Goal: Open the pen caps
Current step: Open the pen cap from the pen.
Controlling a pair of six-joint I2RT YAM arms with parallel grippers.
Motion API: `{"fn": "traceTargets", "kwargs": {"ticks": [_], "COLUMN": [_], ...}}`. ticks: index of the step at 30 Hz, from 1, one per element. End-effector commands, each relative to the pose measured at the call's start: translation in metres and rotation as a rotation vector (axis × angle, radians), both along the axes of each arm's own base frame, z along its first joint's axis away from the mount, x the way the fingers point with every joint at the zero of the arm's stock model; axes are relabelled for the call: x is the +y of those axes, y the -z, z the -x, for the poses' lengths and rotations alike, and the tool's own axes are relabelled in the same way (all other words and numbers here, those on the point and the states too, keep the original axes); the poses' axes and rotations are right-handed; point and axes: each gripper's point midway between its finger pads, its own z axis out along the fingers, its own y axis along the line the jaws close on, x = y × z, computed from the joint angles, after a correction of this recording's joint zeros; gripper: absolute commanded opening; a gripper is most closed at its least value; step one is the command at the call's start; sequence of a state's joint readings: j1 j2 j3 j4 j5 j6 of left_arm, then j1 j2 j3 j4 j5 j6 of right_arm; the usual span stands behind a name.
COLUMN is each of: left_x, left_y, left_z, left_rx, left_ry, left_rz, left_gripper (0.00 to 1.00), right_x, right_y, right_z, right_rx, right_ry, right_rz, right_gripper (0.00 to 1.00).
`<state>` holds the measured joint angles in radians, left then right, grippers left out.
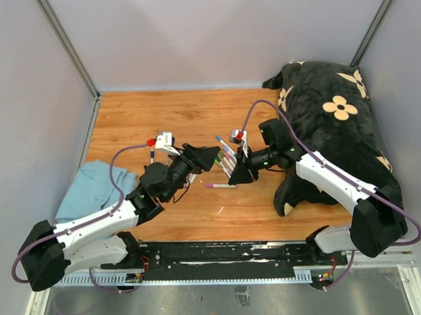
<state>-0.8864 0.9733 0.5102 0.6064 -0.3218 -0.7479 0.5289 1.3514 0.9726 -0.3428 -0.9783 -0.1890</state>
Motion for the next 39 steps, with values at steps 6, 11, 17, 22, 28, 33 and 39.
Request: {"fn": "traceTargets", "kwargs": {"ticks": [6,11,17,22,28,33,39], "left_x": [-0.021,-0.021,-0.024,-0.029,-0.036,-0.036,-0.034], "left_y": [0.030,0.034,0.037,0.039,0.027,0.024,0.018], "left_z": [-0.016,-0.018,-0.016,-0.011,0.006,0.014,0.019], "left_rx": [0.121,0.139,0.149,0.156,0.075,0.045,0.009], "left_ry": [-0.104,-0.115,-0.098,-0.059,0.051,0.086,0.103], "left_rz": [-0.171,-0.171,-0.169,-0.147,-0.054,-0.032,0.021], "left_gripper": [0.53,0.42,0.10,0.00,0.00,0.00,0.00], "right_x": [-0.001,-0.002,-0.003,-0.002,0.011,0.017,0.022], "right_y": [-0.010,-0.009,-0.008,-0.008,-0.018,-0.020,-0.016], "right_z": [-0.004,-0.005,-0.007,-0.006,0.008,0.011,0.013], "right_rx": [-0.094,-0.102,-0.117,-0.118,0.017,0.074,0.107], "right_ry": [-0.001,0.006,0.011,0.006,-0.042,-0.048,-0.042], "right_rz": [0.024,0.035,0.047,0.046,-0.041,-0.088,-0.117], "right_gripper": [0.03,0.04,0.06,0.09,0.43,0.44,0.40]}}
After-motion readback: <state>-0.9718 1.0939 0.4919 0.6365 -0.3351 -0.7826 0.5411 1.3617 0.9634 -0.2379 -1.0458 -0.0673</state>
